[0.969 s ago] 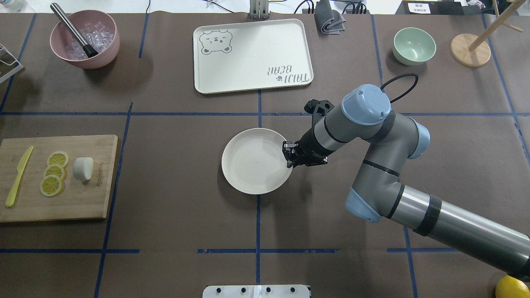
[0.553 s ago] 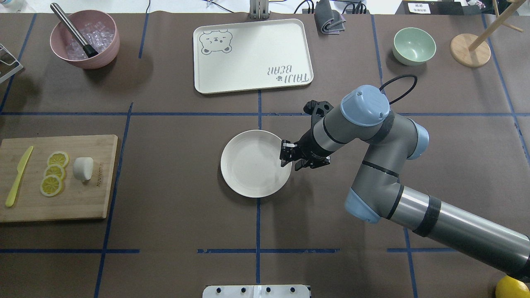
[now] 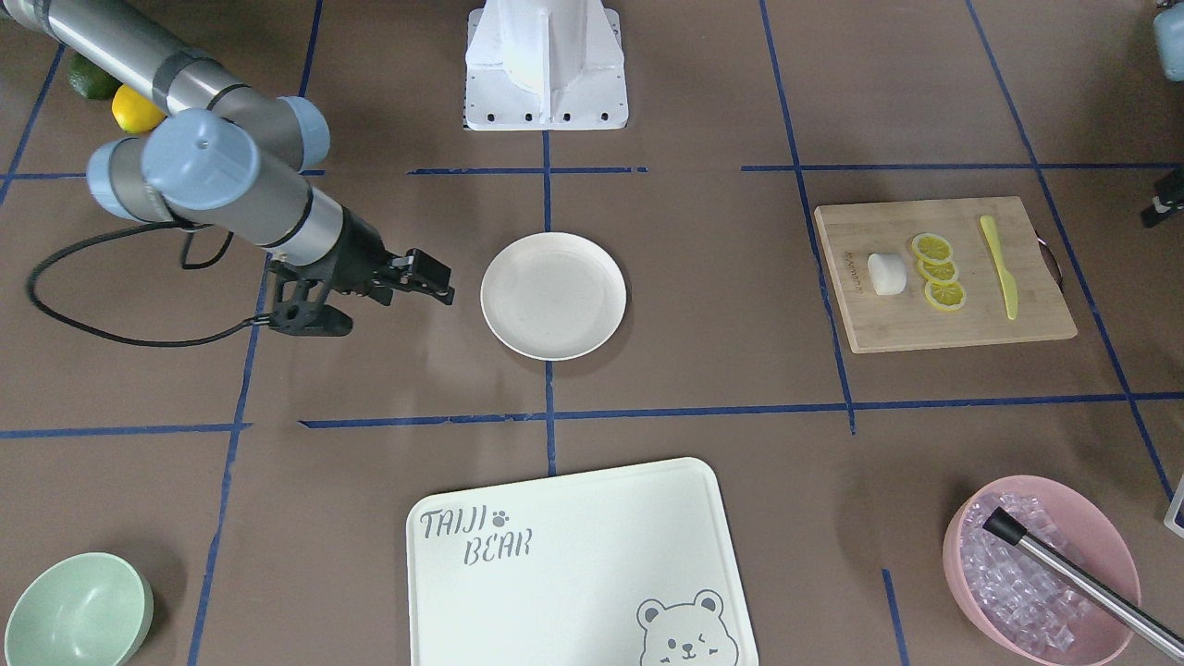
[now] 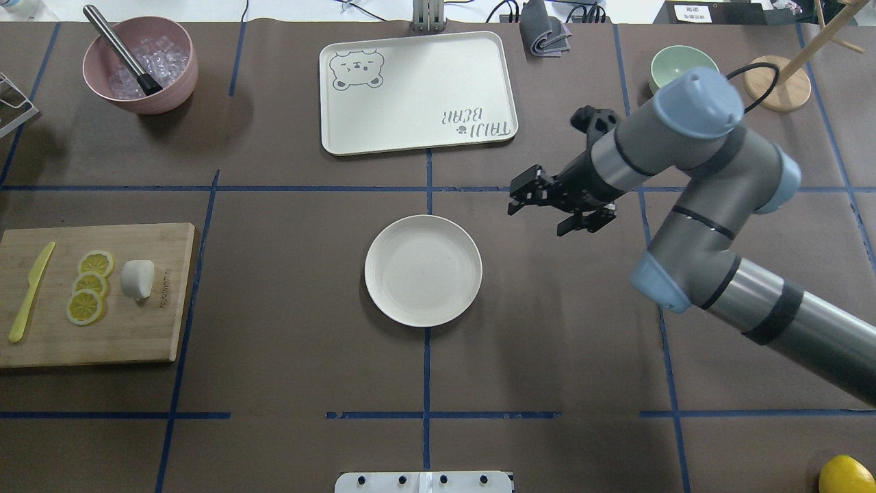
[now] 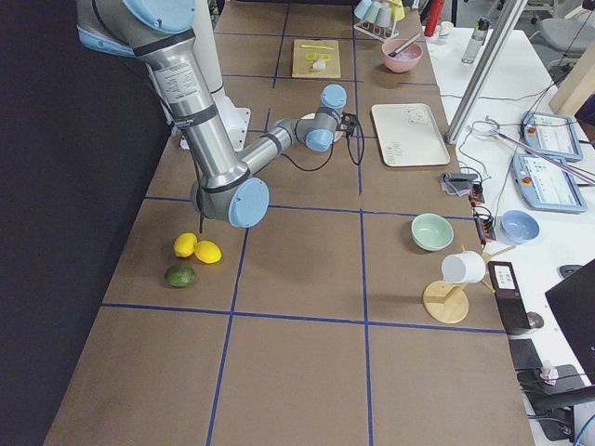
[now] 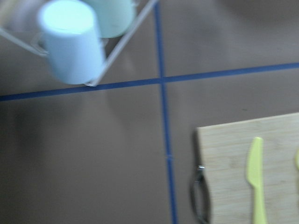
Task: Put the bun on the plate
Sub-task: 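Open the right gripper to release the plate and lift away, then reach the left gripper to the white bun while the right arm withdraws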
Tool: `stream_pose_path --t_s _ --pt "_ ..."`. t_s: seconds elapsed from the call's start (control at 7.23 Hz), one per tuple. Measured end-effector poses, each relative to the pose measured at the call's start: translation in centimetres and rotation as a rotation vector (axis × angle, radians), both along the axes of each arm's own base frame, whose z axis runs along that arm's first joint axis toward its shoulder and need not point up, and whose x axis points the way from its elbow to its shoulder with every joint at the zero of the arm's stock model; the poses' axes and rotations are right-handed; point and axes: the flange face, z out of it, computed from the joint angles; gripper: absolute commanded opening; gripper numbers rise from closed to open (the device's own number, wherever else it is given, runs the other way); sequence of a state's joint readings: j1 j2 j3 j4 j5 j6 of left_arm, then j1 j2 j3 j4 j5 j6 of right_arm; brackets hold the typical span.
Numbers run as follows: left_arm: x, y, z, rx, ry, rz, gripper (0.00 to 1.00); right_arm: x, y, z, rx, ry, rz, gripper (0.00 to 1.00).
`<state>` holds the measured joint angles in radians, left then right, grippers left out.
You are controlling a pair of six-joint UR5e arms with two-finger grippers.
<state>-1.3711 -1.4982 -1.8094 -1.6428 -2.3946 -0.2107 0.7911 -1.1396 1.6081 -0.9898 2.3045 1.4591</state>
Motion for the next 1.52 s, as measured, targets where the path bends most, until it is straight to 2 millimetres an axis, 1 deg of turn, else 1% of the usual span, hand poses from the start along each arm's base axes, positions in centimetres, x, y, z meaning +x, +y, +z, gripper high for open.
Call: stream_pose_path --t_s 0.14,0.28,0.42,0.55,0.69,0.83,0.97,1.11,1.25,1.52 --pt "4.6 0.1 -1.5 -0.009 0.030 -0.004 1.00 4.0 -0.8 2.3 -0.005 0.015 0.036 1.00" --pt "9.2 0.3 -3.1 -0.019 0.049 -0.012 1.00 7.8 -1.0 4.5 0.019 0.046 0.054 1.00" --pt "13.6 0.4 -4.8 -0.028 0.043 -0.027 1.00 11.5 -0.9 6.3 0.066 0.104 0.047 1.00" --pt "17.7 0.6 -6.3 -0.035 0.024 -0.047 1.00 15.9 -0.9 7.6 0.134 0.185 0.016 1.00" --pt "20.8 0.9 -7.6 -0.040 0.015 -0.061 1.00 21.0 -1.2 9.1 0.208 0.265 -0.029 1.00" --pt "23.0 1.3 -8.3 -0.038 0.002 -0.066 1.00 26.1 -1.1 11.6 0.272 0.328 -0.080 1.00" --pt "24.6 1.8 -8.2 -0.028 -0.021 -0.069 1.00 30.1 -0.2 14.7 0.319 0.366 -0.130 1.00" --pt "25.4 2.1 -7.7 -0.023 -0.041 -0.069 1.00 32.5 0.9 17.1 0.341 0.385 -0.161 1.00" --pt "25.9 2.4 -7.3 -0.023 -0.051 -0.066 1.00 33.6 1.7 18.5 0.343 0.392 -0.175 1.00" --pt "27.1 3.2 -7.1 -0.036 -0.053 -0.048 1.00 34.2 2.3 19.5 0.337 0.397 -0.184 1.00"
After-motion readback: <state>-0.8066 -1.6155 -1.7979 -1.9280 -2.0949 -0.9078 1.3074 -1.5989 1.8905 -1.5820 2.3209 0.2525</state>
